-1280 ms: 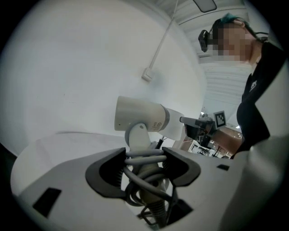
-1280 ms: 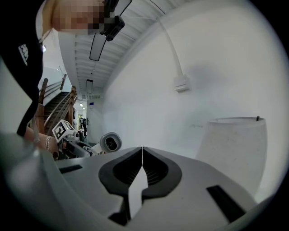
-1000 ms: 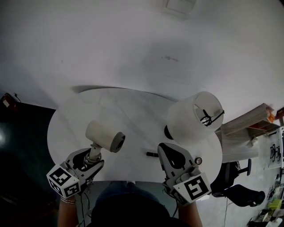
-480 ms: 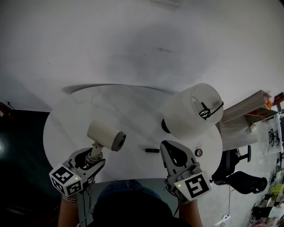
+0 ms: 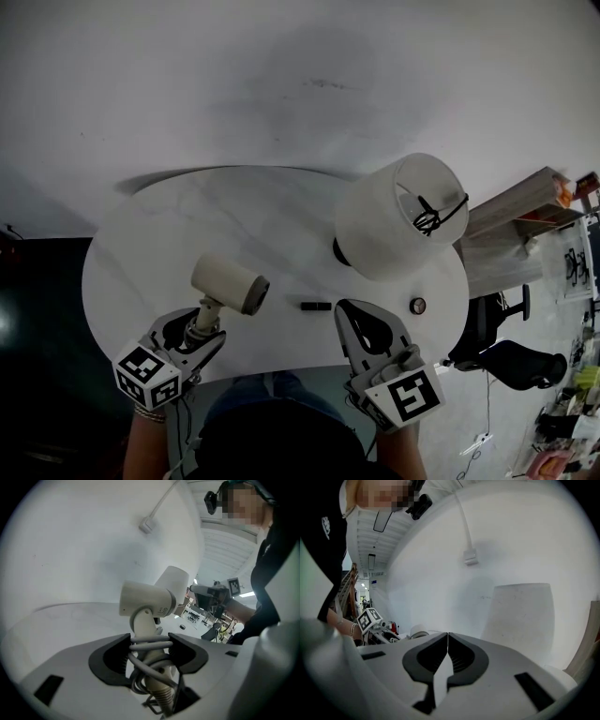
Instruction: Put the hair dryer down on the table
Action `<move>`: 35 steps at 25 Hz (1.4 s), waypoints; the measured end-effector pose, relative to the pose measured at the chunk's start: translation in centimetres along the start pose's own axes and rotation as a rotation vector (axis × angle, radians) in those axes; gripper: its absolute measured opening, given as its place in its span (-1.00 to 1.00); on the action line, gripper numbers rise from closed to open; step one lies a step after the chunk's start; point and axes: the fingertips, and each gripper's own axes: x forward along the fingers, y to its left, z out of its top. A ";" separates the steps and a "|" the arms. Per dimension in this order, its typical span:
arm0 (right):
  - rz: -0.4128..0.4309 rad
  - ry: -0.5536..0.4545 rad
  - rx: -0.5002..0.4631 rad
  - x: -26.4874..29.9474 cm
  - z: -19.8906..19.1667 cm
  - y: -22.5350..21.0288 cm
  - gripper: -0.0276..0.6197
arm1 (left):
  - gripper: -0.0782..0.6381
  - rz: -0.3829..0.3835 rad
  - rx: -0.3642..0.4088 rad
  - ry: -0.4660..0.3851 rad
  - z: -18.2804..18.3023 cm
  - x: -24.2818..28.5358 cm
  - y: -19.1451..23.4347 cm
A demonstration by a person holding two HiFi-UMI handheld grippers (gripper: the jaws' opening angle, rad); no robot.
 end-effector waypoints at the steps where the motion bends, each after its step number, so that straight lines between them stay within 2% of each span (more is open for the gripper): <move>1: -0.002 0.006 -0.002 0.0 -0.2 0.0 -0.86 | -0.04 -0.004 -0.007 0.003 -0.2 0.2 0.0; 15: -0.022 0.081 0.054 0.2 -3.3 0.2 -0.86 | -0.04 -0.051 -0.051 0.066 -3.0 3.2 0.7; 25: -0.035 0.136 0.079 0.2 -5.3 0.7 -0.86 | -0.04 -0.090 -0.009 0.143 -5.7 5.3 0.2; 32: -0.041 0.150 0.113 0.4 -6.5 1.1 -0.86 | -0.04 -0.104 -0.007 0.159 -6.5 6.5 0.1; 35: -0.039 0.155 0.118 0.5 -6.8 1.3 -0.86 | -0.04 -0.100 -0.036 0.171 -7.0 7.1 0.2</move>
